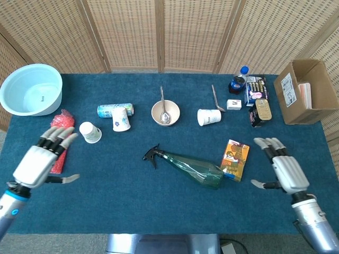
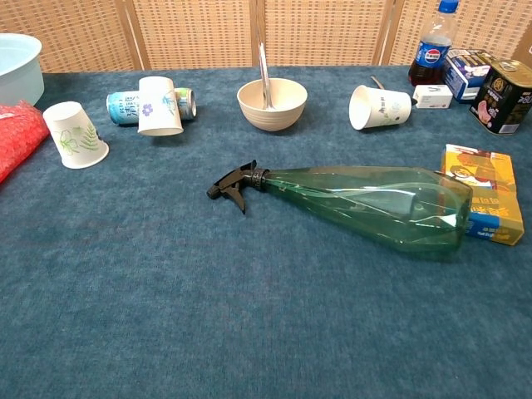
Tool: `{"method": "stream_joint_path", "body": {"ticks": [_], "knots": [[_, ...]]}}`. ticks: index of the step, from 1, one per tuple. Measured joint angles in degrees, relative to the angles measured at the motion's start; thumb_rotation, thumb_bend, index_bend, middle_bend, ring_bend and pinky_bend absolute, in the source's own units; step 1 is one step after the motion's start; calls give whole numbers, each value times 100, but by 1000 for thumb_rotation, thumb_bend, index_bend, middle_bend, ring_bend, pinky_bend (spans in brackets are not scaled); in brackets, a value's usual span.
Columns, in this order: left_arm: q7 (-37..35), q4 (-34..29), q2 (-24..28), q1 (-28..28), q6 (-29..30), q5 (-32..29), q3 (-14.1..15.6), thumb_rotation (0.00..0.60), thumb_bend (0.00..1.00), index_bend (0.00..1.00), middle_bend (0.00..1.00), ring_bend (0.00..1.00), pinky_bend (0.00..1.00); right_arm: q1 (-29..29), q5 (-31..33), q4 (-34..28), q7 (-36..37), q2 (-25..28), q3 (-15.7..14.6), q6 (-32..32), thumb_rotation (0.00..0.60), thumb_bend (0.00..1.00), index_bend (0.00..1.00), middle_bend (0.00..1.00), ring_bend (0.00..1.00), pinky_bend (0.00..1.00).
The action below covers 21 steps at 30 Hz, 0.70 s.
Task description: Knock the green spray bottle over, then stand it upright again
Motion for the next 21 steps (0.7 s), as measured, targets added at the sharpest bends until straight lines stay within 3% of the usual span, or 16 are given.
{"method": "stream_joint_path", "body": {"ticks": [10,21], "knots": [[-612,433,5,518,515,-13,-161,316,173,82,0,0,64,571,672,-916,-805,-146,123,-576,600,140,0,16,0,55],[-803,624,-94,592,403,104,-285,316,172,83,0,0,51,1192,1771,-1098,-2275,-936,209,-699,600,138,0,17,0,57]]}}
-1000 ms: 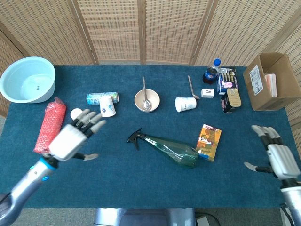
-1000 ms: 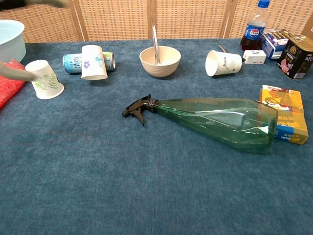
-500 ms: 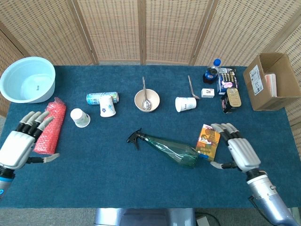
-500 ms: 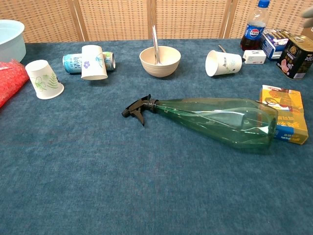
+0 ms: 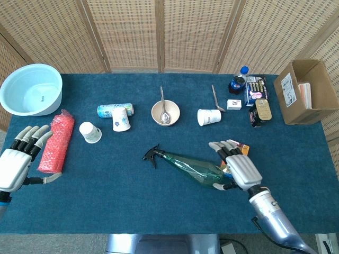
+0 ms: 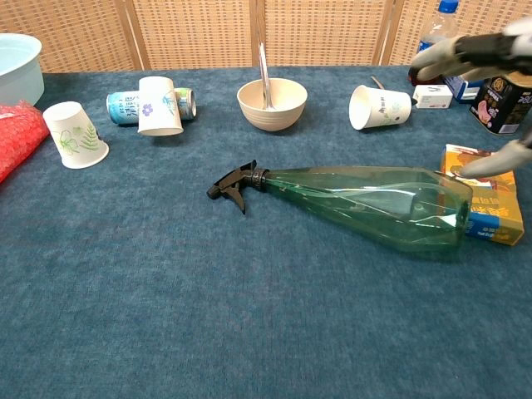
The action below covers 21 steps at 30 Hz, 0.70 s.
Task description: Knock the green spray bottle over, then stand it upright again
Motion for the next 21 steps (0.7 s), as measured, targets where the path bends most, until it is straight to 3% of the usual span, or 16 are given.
{"method": "stream_joint_path", "body": {"ticks": [11,21], "knots": [[-183,186,-161,-57,-259,-10,-152,317,173,81,0,0,47,836,1393,45,-1413,-1033,201,334,600,136,0,17,0,59],[-304,212,-188,-82,-310,23,-266,314,171,74,0,0,44,1405,2202,190,-2090,-1728,220,666,600,134,0,16,0,61]]}}
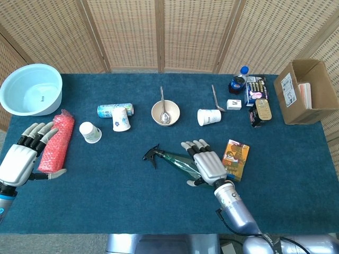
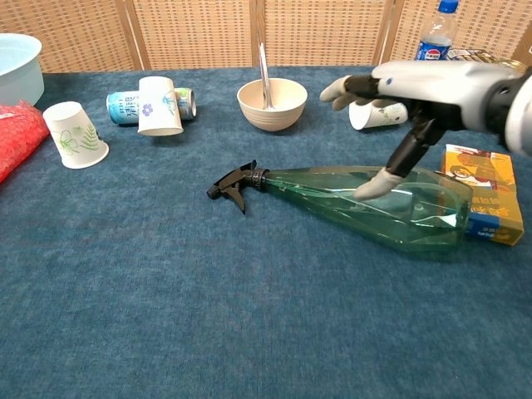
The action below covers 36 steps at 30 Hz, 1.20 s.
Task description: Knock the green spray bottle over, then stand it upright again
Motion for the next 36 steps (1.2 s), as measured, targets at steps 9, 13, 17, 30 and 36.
{"method": "stream_joint_path", "body": {"ticks": [9,13,17,30,36], "knots": [[-114,69,-49,16,-23,26,-39,314,172,62,0,0,43,331,345,155,-221,-446,68,133,600,135,0,17,0,64],[-216,145,-71,24,-26,32,-59,317,172,59,0,0,42,564,601,348,-398,-766,150,246,600,133,0,16,0,64],[-305,213,-88,30,-33,27,-80,314,172,54,0,0,43,759,789,555,-548,-1017,210,347,600,132,0,16,0,64],[-511,381,-167,-3,-116,58,-116,314,172,47,0,0,43,1129,1144,1199,-1293,-1788,181,1076,600,128,0,16,0,70],[-544,405,-191,-12,-140,79,-116,316,173,47,0,0,43,1227,1223,1364,-1581,-2081,155,1288,600,128,0,17,0,73]]}}
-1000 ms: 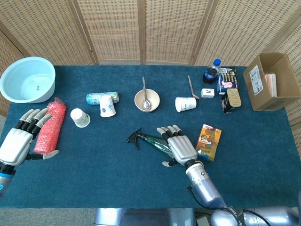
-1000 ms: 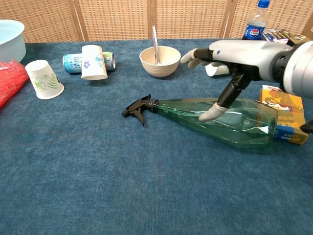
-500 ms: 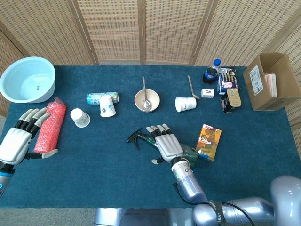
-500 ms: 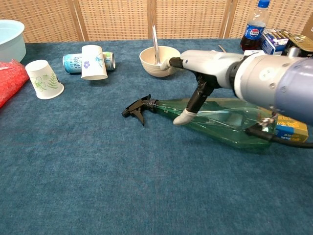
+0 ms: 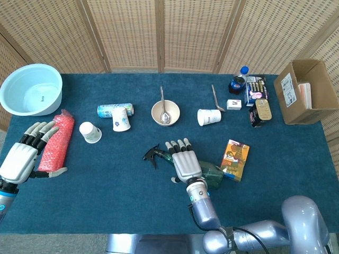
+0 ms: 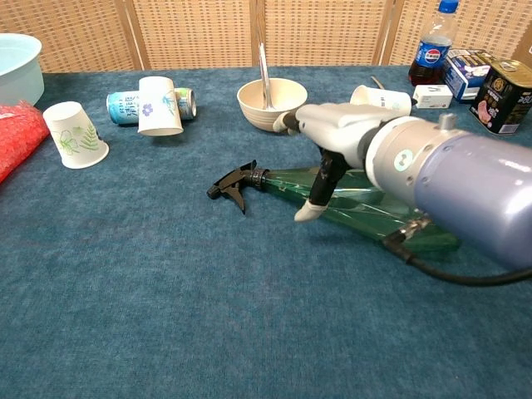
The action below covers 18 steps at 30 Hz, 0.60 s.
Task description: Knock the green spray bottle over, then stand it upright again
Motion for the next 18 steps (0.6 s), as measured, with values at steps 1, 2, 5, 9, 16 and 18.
{"method": "stream_joint_path", "body": {"ticks": [1,2,5,9,16,18], "knots": [[-13,3,-2,2,1,1,-1,315,173,47,0,0,43,17,26,43,-49,-49,-1,16,600,127,0,17,0,73],[-24,6,-3,5,3,3,-1,315,173,46,0,0,43,29,43,79,-81,-86,0,24,600,127,0,16,0,75],[-46,23,-2,18,9,15,6,319,172,46,0,0,43,75,95,222,-184,-215,19,52,600,127,0,16,0,81],[-79,36,2,30,11,11,10,317,172,46,0,0,43,147,197,425,-350,-388,69,77,600,127,14,17,0,88],[-175,93,-12,45,-4,17,24,313,173,45,0,0,43,203,400,670,-513,-481,311,126,600,128,107,26,0,105],[-183,100,-21,42,-3,28,22,313,173,45,0,0,43,210,444,692,-546,-484,342,120,600,132,134,30,0,113]]}}
